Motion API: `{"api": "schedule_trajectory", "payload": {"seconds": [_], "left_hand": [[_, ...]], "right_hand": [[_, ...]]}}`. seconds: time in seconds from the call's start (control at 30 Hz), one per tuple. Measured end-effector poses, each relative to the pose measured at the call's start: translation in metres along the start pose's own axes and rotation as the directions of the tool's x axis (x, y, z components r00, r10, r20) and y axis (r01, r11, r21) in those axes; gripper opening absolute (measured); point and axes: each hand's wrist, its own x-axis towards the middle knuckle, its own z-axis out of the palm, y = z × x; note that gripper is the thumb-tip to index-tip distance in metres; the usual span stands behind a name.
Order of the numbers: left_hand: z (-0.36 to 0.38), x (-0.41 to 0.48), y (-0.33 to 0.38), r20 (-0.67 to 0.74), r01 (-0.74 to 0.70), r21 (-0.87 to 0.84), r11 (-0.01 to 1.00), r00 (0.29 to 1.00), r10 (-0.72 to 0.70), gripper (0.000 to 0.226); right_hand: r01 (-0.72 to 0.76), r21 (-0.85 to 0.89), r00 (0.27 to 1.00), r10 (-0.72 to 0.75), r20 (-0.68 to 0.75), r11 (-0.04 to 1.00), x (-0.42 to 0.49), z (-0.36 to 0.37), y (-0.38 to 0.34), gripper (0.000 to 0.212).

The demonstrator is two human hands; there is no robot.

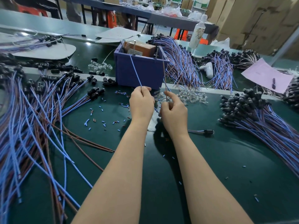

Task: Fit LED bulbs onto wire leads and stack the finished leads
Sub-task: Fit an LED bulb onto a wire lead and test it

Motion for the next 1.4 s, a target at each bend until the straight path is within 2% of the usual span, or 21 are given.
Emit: {"api": "schedule_trajectory", "payload": {"seconds": [0.33, 0.77, 1.4], "left_hand": [[0.0, 0.0004, 0.0004, 0.045, 0.022, -0.066, 0.998, 0.999, -0.019, 0.022], [0.0005, 0.0035, -0.003, 0.058, -0.017, -0.029, 0.999, 0.998, 0.019, 0.02], [0.0006, 0.0078, -0.005, 0.082, 0.017, -0.057, 0.998, 0.997, -0.012, 0.024]], "right_hand": [[0.016, -0.034, 0.999, -0.015, 0.031, 0.999, -0.0001, 0.0031, 0.0007, 0.038], [0.046, -0.065, 0.998, -0.043, 0.048, 0.997, -0.0023, 0.0029, 0.0013, 0.031], [0.096, -0.094, 0.992, -0.088, 0.085, 0.991, -0.0037, 0.0027, -0.001, 0.031]]}}
